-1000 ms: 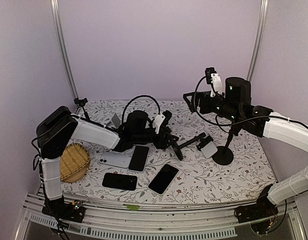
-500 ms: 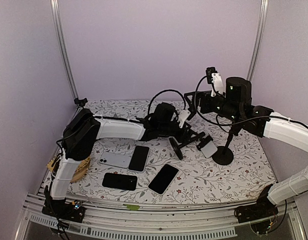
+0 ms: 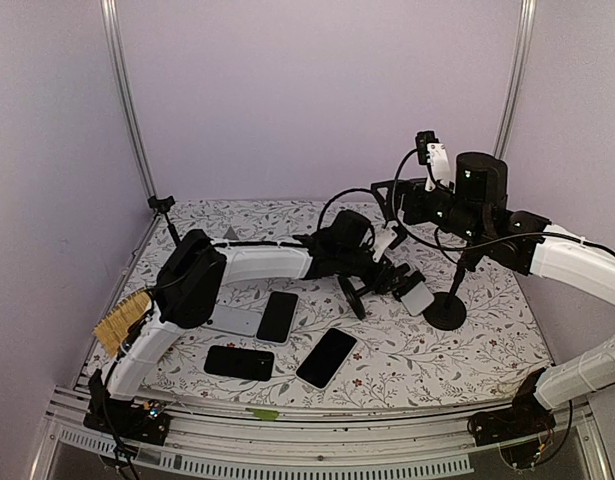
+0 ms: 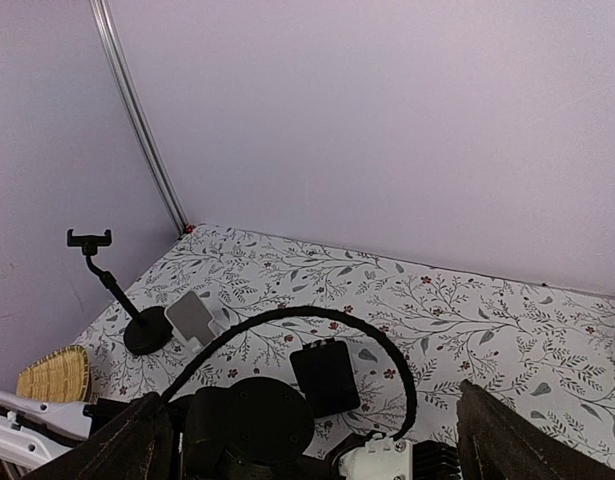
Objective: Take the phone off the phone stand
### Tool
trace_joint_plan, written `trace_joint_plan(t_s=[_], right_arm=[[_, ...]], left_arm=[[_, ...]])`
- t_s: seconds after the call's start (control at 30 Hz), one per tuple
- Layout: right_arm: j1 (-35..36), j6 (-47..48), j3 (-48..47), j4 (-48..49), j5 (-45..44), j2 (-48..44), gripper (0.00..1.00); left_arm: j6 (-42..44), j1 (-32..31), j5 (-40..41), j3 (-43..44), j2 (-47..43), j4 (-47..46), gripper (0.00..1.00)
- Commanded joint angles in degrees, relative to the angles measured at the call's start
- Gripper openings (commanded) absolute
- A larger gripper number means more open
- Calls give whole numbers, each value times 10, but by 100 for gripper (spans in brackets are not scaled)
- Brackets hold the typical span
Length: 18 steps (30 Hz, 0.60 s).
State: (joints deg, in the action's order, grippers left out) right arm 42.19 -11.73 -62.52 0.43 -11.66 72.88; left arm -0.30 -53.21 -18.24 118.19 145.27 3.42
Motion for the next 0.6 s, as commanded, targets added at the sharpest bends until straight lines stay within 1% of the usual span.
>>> trace_joint_plan(t_s=[0.0,0.13,0.27,0.4,0.53,0.57], right_arm=[[-4,5,10,0,-4,-12,99],[-4,6,11,-1,-6,-14,99],[-4,7,13,0,-7,-15,99],[-3,7,13,0,-7,-15,99],[-4,8,13,0,-7,-15,99],[-3,8,14,0,-7,-15,99]], left_arm=[[6,-13,6,35,24,23,72],[6,-20,20,71,45,39,71],[7,-29,53,100,64,54,69],[11,-37,85,115,76,63,67],[17,-42,104,121,81,73,66],[18,-45,109,121,82,77,65]])
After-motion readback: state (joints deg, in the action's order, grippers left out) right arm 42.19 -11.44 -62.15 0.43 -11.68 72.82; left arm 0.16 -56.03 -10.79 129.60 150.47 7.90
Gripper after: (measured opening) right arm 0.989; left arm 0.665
